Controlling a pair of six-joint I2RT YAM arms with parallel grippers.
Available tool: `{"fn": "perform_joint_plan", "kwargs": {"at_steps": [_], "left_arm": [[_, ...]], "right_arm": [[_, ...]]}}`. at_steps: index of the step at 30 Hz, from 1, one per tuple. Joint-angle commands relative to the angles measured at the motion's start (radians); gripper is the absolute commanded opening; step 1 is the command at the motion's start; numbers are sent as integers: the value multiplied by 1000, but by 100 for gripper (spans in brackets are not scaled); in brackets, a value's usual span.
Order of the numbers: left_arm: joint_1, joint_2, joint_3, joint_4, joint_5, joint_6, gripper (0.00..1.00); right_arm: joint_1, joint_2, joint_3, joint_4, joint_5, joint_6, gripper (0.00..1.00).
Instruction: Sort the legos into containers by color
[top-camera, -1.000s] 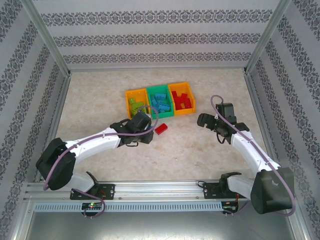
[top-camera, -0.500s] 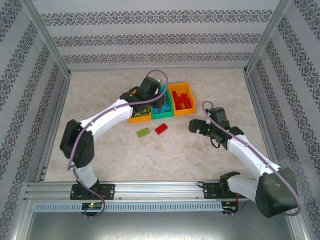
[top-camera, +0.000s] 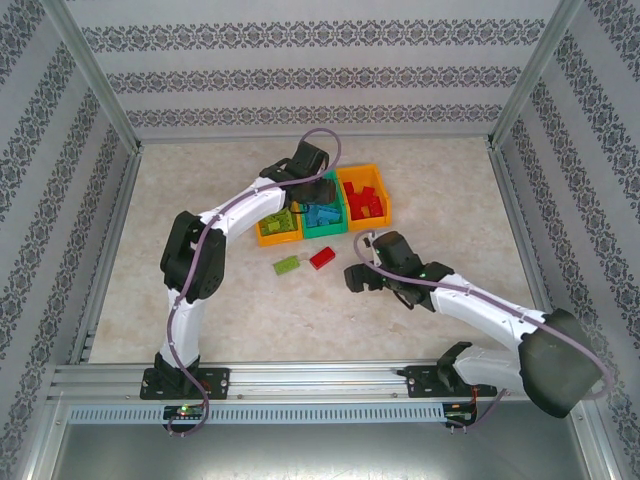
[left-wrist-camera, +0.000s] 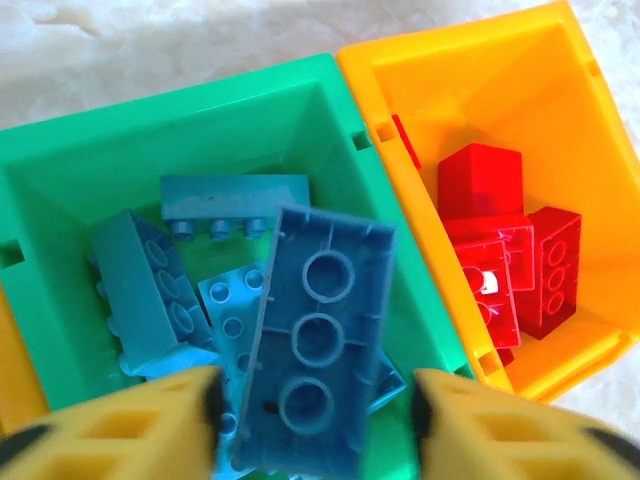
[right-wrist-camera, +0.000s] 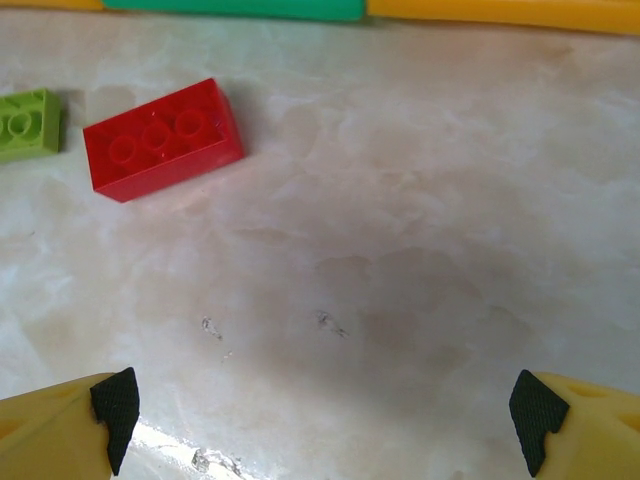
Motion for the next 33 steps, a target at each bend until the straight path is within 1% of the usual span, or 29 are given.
{"fn": "perform_joint_plan", "kwargs": {"at_steps": [1,3,6,7,8,9,11,14,19,25,33], "left_arm": [[8,-4,13,-24,8,-41,69],[8,-29,-21,-17,-6,-49,78],[4,-100,-90,9,-23,-45,86],[0,-127,-115,19,-30,-41,91],[-4,-156,-142,30,-39,-36,98],[-9,-191,-171,39,-47,-32,100],[-10,-250,-225,56,-53,-29,100],[-11,-341,-326,79,-93,-28,99],[2,-454,-476,66,-146,-20,99],[43,-562,-629,73,-153,-79,99],[61,-648,-747,59,-166,-112,99]], "right_arm": [[35,52,9,56,50,-20,98],[52,87,25,71,48,-25,98],[79,145,61,82,48,-36,98],[87,163,73,87,46,-41,98],[97,183,85,94,47,-46,98],[105,205,98,101,44,-53,98],[120,245,127,112,37,-64,98],[143,307,174,124,30,-89,98],[151,415,251,122,15,-134,98],[149,545,352,96,3,-188,98],[120,629,405,103,25,-198,98]]}}
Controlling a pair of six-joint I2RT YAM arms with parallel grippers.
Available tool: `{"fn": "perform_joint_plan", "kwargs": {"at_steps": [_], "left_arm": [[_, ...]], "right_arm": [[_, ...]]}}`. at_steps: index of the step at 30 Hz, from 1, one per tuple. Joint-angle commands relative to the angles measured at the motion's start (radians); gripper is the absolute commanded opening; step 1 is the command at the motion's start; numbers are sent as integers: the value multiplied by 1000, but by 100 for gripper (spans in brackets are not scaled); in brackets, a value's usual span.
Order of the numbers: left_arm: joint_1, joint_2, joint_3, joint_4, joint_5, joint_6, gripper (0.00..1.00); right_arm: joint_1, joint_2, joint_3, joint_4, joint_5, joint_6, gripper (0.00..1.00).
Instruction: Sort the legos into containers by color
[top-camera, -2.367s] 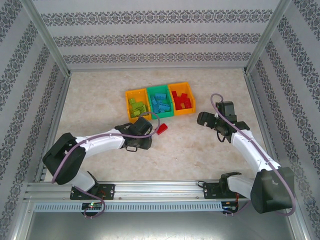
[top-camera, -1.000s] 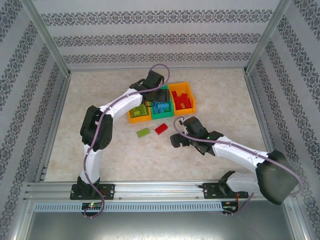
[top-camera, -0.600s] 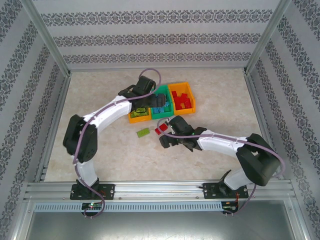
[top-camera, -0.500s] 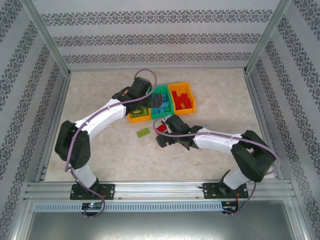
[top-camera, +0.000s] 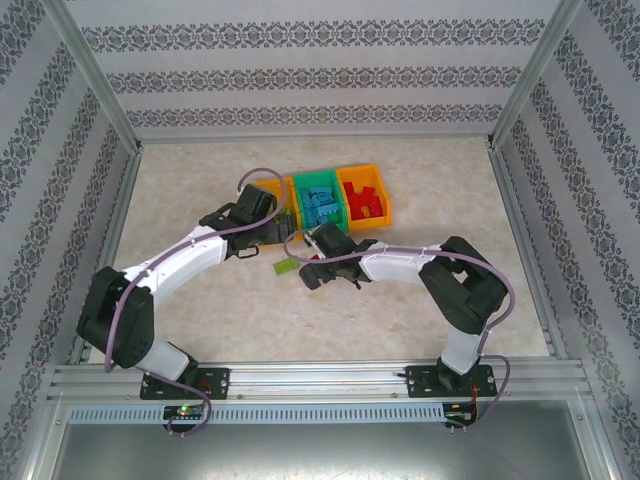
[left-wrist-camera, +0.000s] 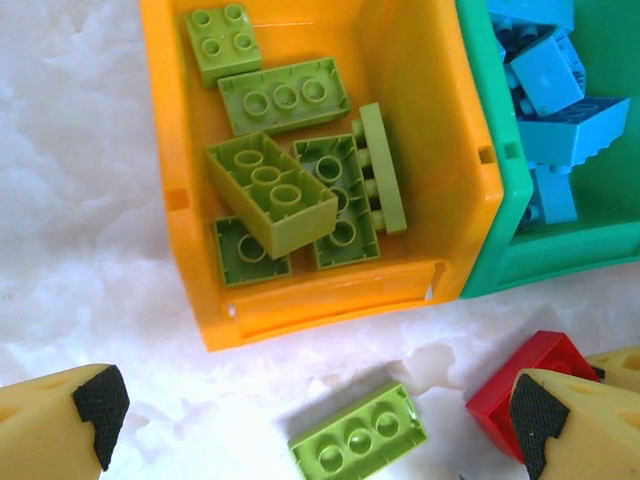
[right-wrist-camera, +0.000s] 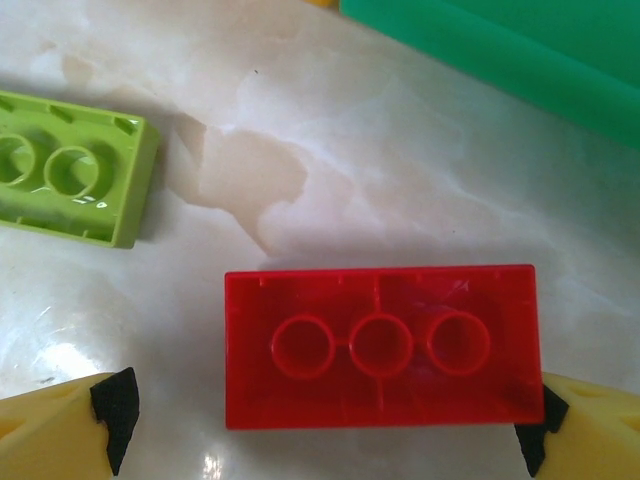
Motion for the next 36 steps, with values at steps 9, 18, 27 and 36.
{"fn": "perform_joint_plan", "kwargs": {"at_steps": [9,18,27,36], "left_arm": [[19,-62,-57,5,-24,-51,99],[22,-60,-62,4,-22,-57,99],[21,-58,-69,-11,-13,-31,99],[16,-63,-112,-32,22,-53,100]], "right_arm": [[-13,81,77,-16,15,-70,89],[-13,17,17,-46,69,-73,58],[-146,-221,0,-42,-6,-27,56],[-426,-120,258,-177,-150,152,54]]}}
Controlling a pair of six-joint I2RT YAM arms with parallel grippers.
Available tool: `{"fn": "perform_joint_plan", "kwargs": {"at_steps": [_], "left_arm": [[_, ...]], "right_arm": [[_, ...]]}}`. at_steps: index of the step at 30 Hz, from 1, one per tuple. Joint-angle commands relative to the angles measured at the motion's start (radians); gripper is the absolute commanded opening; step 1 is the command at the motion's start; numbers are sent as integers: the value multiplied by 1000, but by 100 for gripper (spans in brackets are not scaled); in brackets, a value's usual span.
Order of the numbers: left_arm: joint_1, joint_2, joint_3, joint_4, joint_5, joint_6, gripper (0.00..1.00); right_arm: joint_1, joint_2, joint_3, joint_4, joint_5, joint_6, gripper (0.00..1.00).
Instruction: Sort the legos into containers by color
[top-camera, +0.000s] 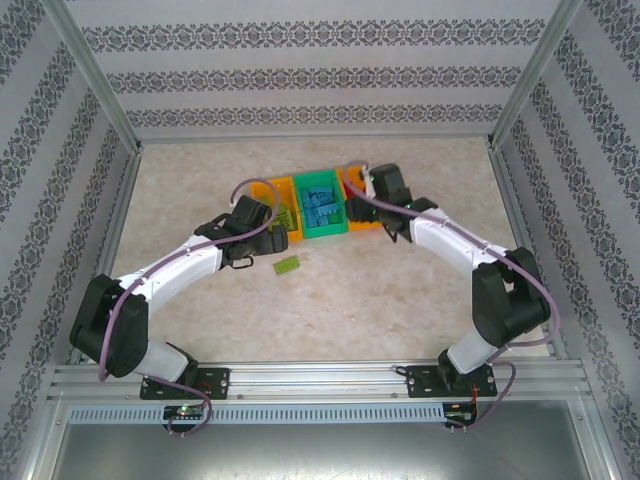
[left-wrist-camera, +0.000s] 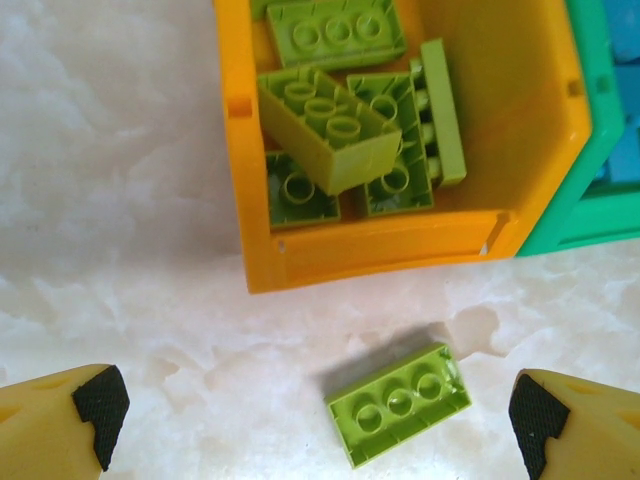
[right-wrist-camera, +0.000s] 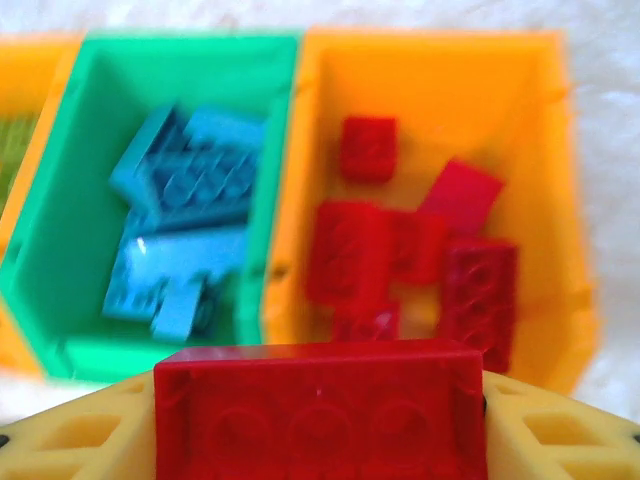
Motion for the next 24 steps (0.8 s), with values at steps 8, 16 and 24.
{"fn": "perform_joint_plan", "kwargs": {"at_steps": [8,16,24], "left_arm": [[-17,29,-17,-40,73,-104,100],[-54,114,55,-124,98,-185,99],[-80,166,82,-128,120,-257,99]], "right_arm": [[-84,309,357,-217,-103,154,54],[-111,408,439,-222,-100,230,66],[-106,351,393,-188,-87,215,89]]}}
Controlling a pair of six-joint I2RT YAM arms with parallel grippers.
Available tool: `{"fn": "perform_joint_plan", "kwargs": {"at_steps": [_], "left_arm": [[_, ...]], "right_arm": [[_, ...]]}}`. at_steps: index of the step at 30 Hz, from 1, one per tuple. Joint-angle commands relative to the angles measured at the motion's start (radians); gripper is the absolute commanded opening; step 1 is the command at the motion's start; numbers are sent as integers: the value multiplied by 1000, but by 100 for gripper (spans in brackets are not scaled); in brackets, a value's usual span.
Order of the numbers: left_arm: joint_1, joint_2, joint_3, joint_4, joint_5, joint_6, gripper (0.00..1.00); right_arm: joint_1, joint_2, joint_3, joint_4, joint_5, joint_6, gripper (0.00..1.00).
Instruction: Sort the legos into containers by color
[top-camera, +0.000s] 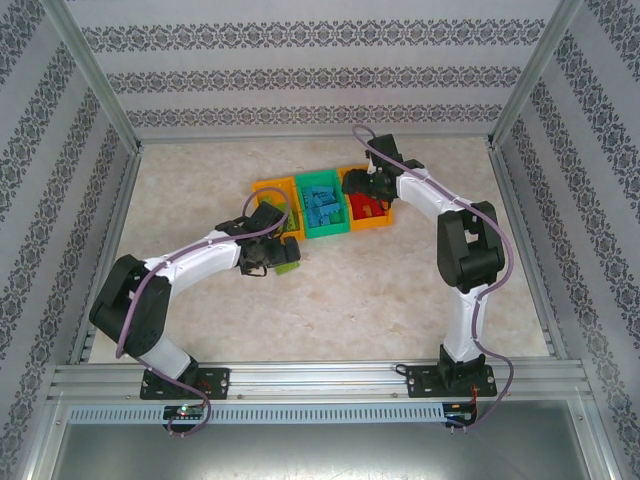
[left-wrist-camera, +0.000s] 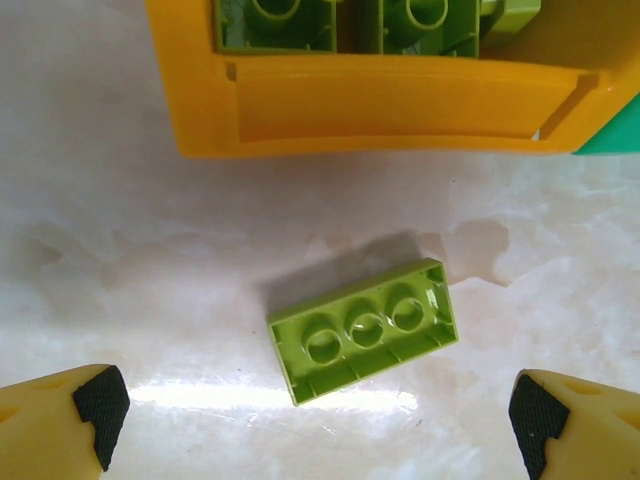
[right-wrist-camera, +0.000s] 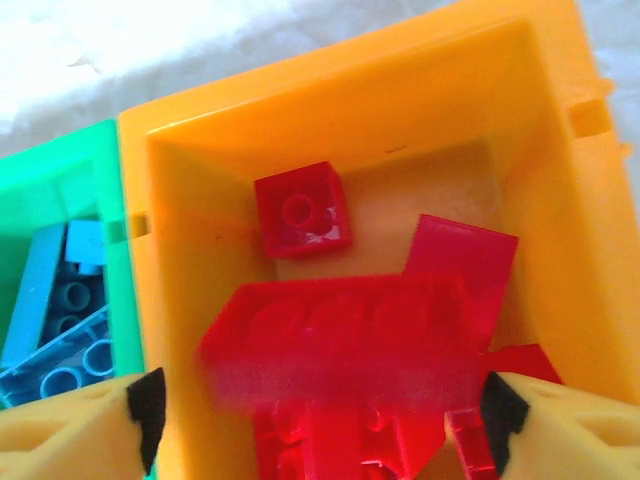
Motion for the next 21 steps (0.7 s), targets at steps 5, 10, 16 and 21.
{"fn": "perform_joint_plan", "kwargs": {"at_steps": [5,10,16,21], "left_arm": [[-19,60,55,-62,23,-72,99],[-28,104,89,-68,39,-79,99],[-31,157,109,-78,55,-99,100],[-34,177,118,-86,55,-117,100]], "right_arm": [[-2,-109,-56,20,14,24,98],[7,-191,-117,60,-3,44,98],[9,-288,-209,86,7,53,98],[7,-359,-298,99,46,38,98]]}}
